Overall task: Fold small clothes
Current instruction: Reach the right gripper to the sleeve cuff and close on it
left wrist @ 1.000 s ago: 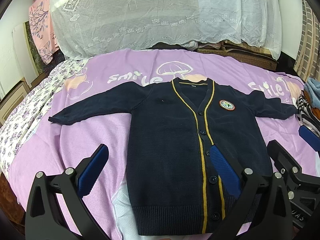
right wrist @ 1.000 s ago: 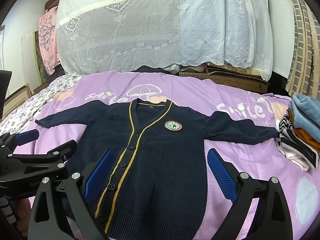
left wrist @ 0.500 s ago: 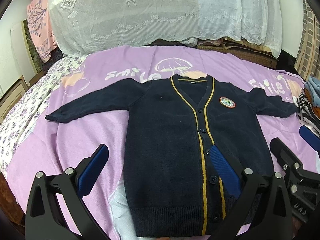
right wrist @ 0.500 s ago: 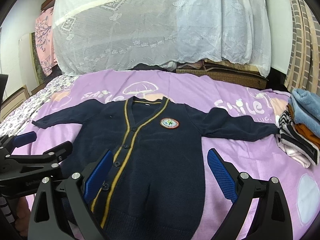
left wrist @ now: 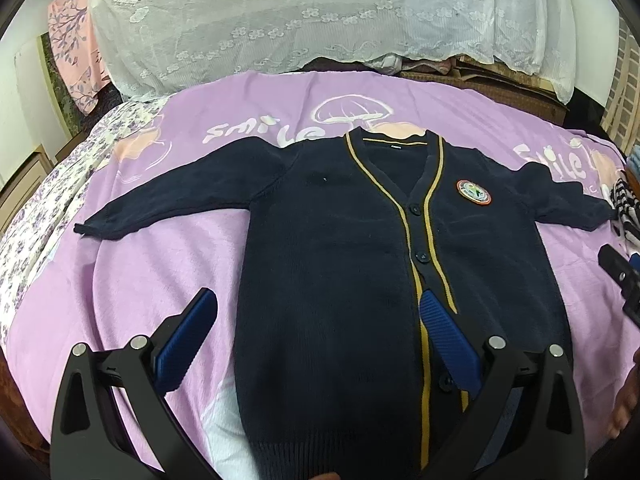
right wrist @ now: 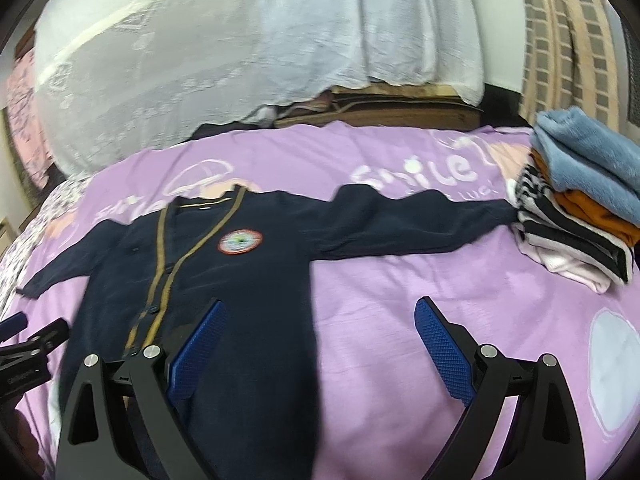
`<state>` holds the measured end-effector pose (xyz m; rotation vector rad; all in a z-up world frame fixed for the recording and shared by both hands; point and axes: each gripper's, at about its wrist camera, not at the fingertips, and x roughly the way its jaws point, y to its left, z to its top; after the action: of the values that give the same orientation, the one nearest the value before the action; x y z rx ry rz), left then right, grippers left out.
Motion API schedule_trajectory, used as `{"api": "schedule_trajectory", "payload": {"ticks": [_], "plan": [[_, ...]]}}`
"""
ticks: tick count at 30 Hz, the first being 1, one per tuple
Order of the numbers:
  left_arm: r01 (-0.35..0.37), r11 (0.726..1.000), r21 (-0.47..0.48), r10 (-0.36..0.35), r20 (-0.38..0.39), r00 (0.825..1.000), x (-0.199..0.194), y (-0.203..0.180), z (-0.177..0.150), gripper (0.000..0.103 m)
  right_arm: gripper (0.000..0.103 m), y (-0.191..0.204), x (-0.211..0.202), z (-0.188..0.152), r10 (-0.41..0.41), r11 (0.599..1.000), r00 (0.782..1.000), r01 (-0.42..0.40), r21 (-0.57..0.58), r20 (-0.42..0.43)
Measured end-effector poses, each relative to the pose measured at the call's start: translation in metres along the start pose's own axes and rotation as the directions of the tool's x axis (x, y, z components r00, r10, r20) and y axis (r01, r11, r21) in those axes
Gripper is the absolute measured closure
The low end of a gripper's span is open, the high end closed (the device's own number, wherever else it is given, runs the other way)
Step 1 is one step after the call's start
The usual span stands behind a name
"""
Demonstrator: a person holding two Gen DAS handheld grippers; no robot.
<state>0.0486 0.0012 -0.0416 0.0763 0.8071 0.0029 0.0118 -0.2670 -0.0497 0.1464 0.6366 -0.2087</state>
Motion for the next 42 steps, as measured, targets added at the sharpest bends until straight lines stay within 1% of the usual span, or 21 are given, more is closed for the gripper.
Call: {"api": "schedule_trajectory", "payload": {"ticks": [3,5,7,9,11,13,14,16,18,21,24,25,27,28,29,31,32,34,36,38,42], "plan": [[0.026,1.000,-0.004,-0.026,-0.017,1.000,0.011,0.002,0.011,0.004,0.008,-0.026,0.015,0.005,-0.027,0.998,0.999,0.028,0.064,-0.020],[0.057,0.998,-0.005,-0.057,-0.032,0.998,0.018,0.002,0.020,0.004,0.008,-0.051,0.027,0.010,-0.043,0.989,0.999,0.047,0.142,-0.033],[0.086,0.996,0.006,-0.086,-0.041,0.995,0.026,-0.003,0.032,0.004,0.008,-0.079,0.038,0.016,-0.052,0.968,0.998,0.061,0.245,-0.041],[0.082,0.996,0.030,-0.081,-0.039,0.996,0.033,-0.015,0.044,0.004,0.013,-0.104,0.048,0.020,-0.060,0.938,0.997,0.072,0.339,-0.044],[0.073,0.996,0.059,-0.071,-0.034,0.997,0.040,-0.028,0.053,0.004,0.021,-0.131,0.060,0.023,-0.056,0.887,0.997,0.073,0.456,-0.052],[0.072,0.993,0.089,-0.068,-0.041,0.997,0.050,-0.045,0.065,0.004,0.035,-0.151,0.072,0.023,-0.029,0.828,0.998,0.058,0.557,-0.059],[0.075,0.993,0.092,-0.071,-0.050,0.996,0.055,-0.051,0.070,0.004,0.038,-0.159,0.078,0.023,-0.023,0.799,0.998,0.057,0.598,-0.065],[0.089,0.992,0.086,-0.083,-0.073,0.994,0.065,-0.060,0.079,0.004,0.050,-0.170,0.091,0.021,0.000,0.737,0.998,0.048,0.674,-0.071],[0.106,0.991,0.078,-0.097,-0.104,0.990,0.078,-0.070,0.089,0.004,0.052,-0.175,0.102,0.021,0.000,0.689,0.997,0.056,0.723,-0.077],[0.102,0.993,0.061,-0.093,-0.136,0.986,0.096,-0.082,0.102,0.004,0.052,-0.180,0.119,0.024,-0.047,0.630,0.995,0.102,0.770,-0.093],[0.111,0.993,0.050,-0.101,-0.165,0.981,0.113,-0.095,0.112,0.004,0.052,-0.190,0.138,0.024,-0.077,0.550,0.992,0.125,0.826,-0.099],[0.111,0.993,0.045,-0.102,-0.175,0.979,0.120,-0.100,0.115,0.004,0.055,-0.194,0.142,0.022,-0.094,0.516,0.991,0.130,0.847,-0.094],[0.108,0.994,0.035,-0.099,-0.202,0.974,0.134,-0.110,0.121,0.004,0.060,-0.196,0.149,0.023,-0.146,0.480,0.986,0.147,0.865,-0.086],[0.110,0.993,0.029,-0.102,-0.216,0.971,0.143,-0.118,0.124,0.004,0.064,-0.198,0.150,0.023,-0.163,0.473,0.983,0.150,0.868,-0.081],[0.108,0.994,0.029,-0.099,-0.228,0.969,0.152,-0.126,0.127,0.004,0.068,-0.197,0.152,0.023,-0.188,0.472,0.979,0.158,0.867,-0.076],[0.092,0.995,0.041,-0.079,-0.240,0.967,0.166,-0.140,0.130,0.004,0.088,-0.196,0.158,0.021,-0.232,0.489,0.971,0.170,0.855,-0.060],[0.079,0.995,0.052,-0.064,-0.252,0.966,0.175,-0.147,0.128,0.004,0.091,-0.196,0.160,0.019,-0.240,0.502,0.970,0.163,0.849,-0.044],[0.061,0.996,0.061,-0.042,-0.278,0.960,0.198,-0.157,0.118,0.004,0.095,-0.194,0.162,0.018,-0.246,0.531,0.969,0.144,0.835,-0.011],[0.073,0.997,0.010,-0.069,-0.218,0.974,0.198,-0.152,0.113,0.004,0.096,-0.189,0.157,0.024,-0.250,0.559,0.968,0.130,0.819,0.017],[0.088,0.996,0.007,-0.084,-0.229,0.970,0.197,-0.149,0.114,0.004,0.097,-0.178,0.148,0.033,-0.249,0.610,0.966,0.099,0.786,0.072],[0.148,0.988,-0.035,-0.152,-0.248,0.957,0.185,-0.134,0.115,0.004,0.097,-0.158,0.122,0.050,-0.174,0.694,0.962,-0.032,0.719,0.211]]}}
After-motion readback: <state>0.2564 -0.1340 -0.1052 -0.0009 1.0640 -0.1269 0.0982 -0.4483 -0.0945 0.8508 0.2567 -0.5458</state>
